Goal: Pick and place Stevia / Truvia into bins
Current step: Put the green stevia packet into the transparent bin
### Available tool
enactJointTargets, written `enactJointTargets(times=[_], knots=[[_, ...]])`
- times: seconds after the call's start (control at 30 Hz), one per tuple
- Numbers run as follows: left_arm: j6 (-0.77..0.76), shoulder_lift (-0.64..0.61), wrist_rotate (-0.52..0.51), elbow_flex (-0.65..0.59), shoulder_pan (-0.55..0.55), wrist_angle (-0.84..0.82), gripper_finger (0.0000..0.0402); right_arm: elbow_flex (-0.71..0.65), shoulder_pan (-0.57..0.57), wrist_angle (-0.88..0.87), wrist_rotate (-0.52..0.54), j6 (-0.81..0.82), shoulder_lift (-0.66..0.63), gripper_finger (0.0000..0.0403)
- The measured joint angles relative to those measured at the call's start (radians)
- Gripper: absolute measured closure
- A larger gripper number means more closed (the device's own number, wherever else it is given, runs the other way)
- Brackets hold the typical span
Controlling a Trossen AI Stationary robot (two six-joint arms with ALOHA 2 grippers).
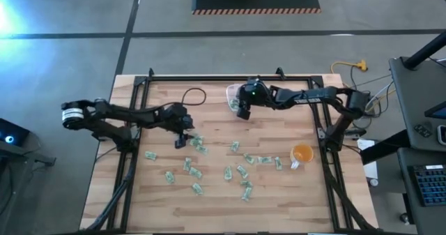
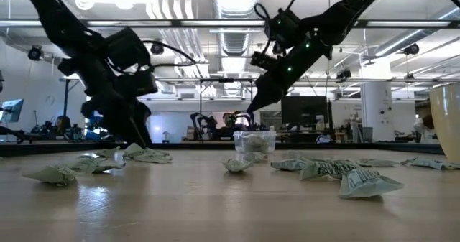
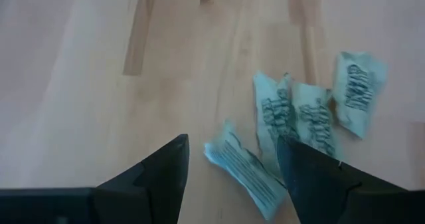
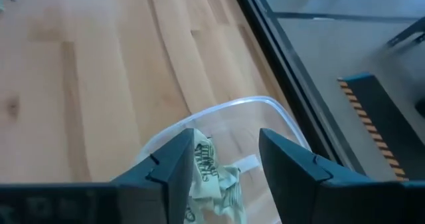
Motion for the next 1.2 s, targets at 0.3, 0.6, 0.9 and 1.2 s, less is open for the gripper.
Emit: enactJointTargets(times=[0.3, 0.6, 0.9, 1.2], knots=[[0.023, 0.135, -0.006, 0.11, 0.001, -0.097, 0.0304, -0.065, 0.065, -0.042, 0.004, -0.018, -0.144, 0.0265], [0.1, 0.136, -0.12, 0.161, -0.005, -0.1, 0.0396, -0.08, 0.209, -0.347, -0.05, 0.094, -0.314, 0.0278], [0.234, 0.148, -0.187, 0.163, -0.008, 0.247, 0.0401, -0.21, 0.351, -0.269, -0.21, 0.135, -0.331, 0.0273], [0.415, 0.316, -0.186, 0.239, -0.003, 0.629, 0.0401, -0.238, 0.382, -0.134, -0.209, 0.095, -0.21, 0.0284]])
